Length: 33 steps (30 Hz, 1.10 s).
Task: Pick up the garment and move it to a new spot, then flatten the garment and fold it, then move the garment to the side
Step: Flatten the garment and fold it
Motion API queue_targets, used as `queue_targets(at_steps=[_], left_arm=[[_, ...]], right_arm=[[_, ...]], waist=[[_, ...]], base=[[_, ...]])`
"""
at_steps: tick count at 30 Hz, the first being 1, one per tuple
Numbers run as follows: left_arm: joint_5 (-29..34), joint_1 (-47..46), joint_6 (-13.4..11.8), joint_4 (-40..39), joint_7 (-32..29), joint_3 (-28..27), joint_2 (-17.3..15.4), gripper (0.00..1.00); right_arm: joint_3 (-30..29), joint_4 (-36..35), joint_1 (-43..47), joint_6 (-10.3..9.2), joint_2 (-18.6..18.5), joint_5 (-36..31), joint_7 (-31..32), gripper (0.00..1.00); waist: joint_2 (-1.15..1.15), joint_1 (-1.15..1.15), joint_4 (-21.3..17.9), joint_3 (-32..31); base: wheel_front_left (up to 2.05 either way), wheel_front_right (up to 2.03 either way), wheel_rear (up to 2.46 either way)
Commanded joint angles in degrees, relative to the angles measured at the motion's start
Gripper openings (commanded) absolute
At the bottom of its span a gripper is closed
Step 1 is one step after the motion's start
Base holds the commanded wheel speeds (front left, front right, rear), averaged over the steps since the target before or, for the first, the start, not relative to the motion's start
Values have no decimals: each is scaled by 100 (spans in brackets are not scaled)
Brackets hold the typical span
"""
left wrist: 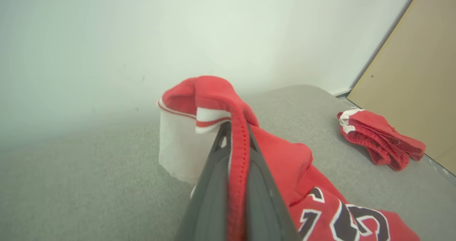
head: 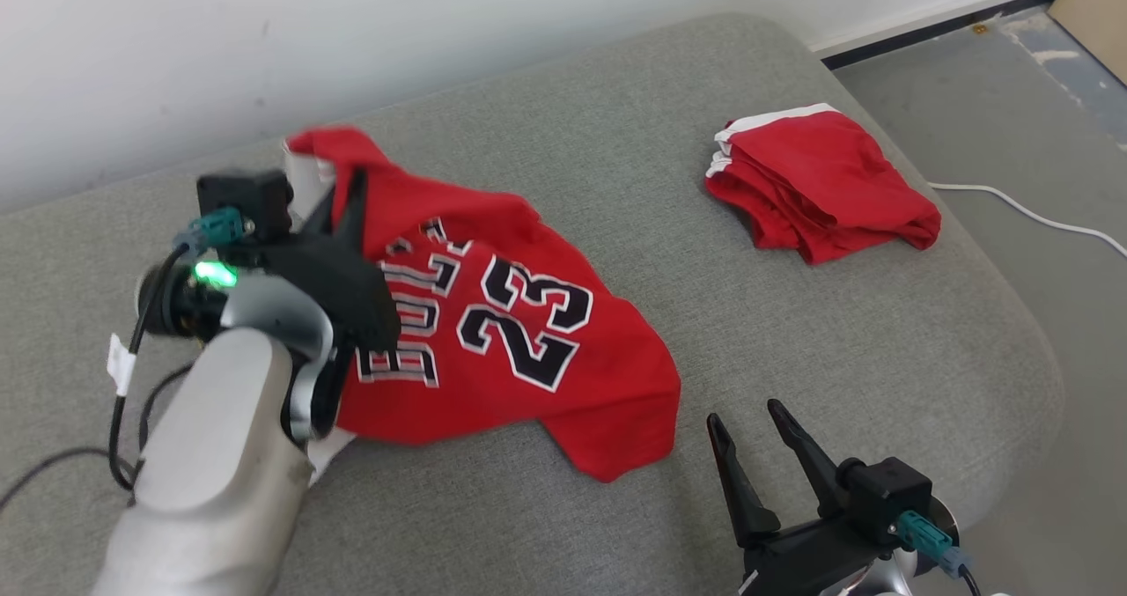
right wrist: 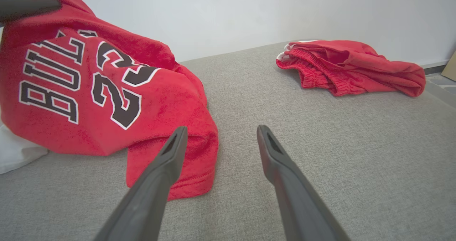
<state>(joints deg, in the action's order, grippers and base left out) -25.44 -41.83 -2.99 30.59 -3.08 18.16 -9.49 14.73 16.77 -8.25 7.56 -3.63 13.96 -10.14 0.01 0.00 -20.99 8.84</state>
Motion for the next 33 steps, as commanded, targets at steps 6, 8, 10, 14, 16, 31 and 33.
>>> queue_targets(at_steps=[6,8,10,14,16,31,33], left_arm=[[512,-862,186,208,1054,218,-110,0],[639,-1106,285,251,1375,312,-80,0],[741,-1334,463,258,1580,444,-22,0],[753,-1467,762,196,1763,687,188,0],[691,-1245,889,203,1775,893,234,0],[276,2008,1037,-680,1803,2000,-1358,0],[192,2194,1021,-717,1761,1973,-1470,0]], right_arm=[[77,66,-71,-14,-28,49,-32,100],[46,79,-30,-14,-54,54,-45,100],[18,88,22,-14,-75,61,-48,100],[-39,65,112,-14,-67,24,-11,100],[-35,31,126,-14,-62,40,5,100],[-64,-161,309,-14,-146,-37,183,100],[-42,-180,322,-14,-126,-35,188,100]], waist=[[-1,0,-186,-46],[-1,0,-199,-68],[-1,0,-177,-103],[-1,0,-10,-136],[-1,0,127,-132],[-1,0,1116,-242],[-1,0,1205,-251]], base=[[0,0,0],[0,0,0],[0,0,0],[0,0,0],[0,0,0],[0,0,0],[0,0,0]])
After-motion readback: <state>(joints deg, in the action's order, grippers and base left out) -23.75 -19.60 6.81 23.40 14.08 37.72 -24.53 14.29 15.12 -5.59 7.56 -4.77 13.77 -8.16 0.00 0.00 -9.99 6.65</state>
